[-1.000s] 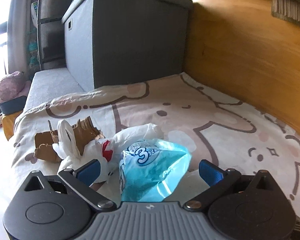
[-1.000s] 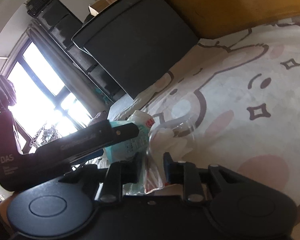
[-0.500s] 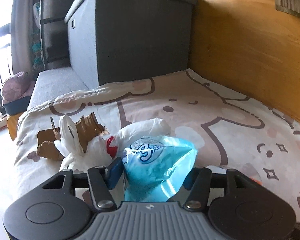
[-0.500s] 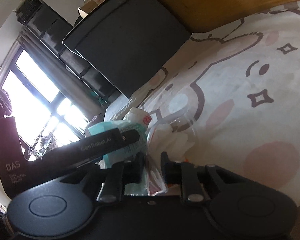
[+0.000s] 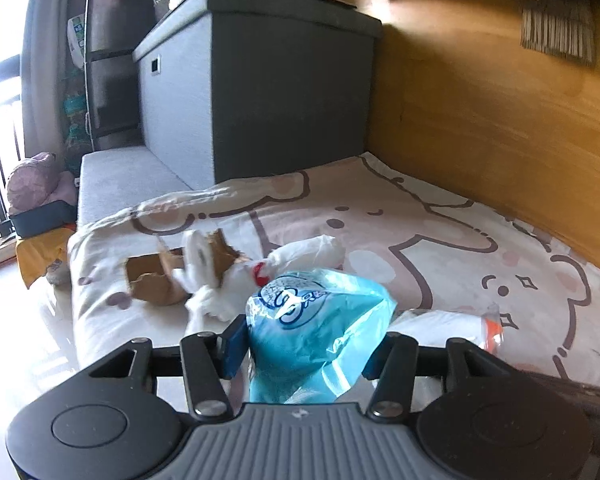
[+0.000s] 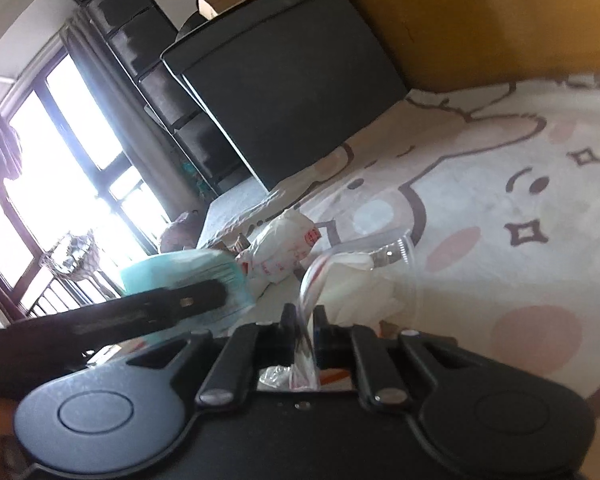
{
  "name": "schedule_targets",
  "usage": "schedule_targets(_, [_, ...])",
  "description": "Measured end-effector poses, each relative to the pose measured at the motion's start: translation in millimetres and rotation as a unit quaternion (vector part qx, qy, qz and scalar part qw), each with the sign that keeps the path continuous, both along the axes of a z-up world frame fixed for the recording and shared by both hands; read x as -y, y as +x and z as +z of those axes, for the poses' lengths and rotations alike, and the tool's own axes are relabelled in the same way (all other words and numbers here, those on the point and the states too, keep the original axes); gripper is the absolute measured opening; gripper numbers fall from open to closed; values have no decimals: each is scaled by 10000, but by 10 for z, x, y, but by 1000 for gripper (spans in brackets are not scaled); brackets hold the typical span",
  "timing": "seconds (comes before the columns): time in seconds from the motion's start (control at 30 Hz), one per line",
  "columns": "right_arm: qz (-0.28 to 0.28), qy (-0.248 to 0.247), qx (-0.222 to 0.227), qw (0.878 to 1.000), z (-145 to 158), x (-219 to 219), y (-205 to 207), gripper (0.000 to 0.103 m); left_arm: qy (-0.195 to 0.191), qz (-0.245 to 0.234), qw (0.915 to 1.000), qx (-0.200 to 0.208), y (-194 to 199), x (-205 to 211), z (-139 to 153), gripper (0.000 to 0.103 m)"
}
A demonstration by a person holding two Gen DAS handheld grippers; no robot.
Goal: Collect trash
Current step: 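Grasp the teal snack bag with the left tool while the right tool grasps the clear plastic bag, then carry the teal bag and clear plastic bag over the wastebasket with both tools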
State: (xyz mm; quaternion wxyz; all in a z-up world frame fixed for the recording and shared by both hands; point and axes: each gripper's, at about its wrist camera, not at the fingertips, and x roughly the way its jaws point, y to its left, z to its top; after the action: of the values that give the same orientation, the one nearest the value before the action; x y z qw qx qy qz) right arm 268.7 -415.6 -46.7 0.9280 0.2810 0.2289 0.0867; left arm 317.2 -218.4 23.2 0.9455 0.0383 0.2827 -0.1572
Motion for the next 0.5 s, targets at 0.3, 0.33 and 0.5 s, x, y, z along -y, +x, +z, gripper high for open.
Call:
schedule_targets(0.3, [-187, -576, -82, 9981, 293, -259, -282, 8, 8, 70, 10000, 31, -410, -383, 230, 54])
schedule_targets(0.33, [-184, -680, -73, 9975, 333, -300, -323, 8, 13, 96, 9999, 27, -464, -425, 249, 54])
schedule_targets(0.5, [-103, -1139, -52, 9934, 544, -496, -550, 8, -9, 156, 9999, -2, -734, -622, 326, 54])
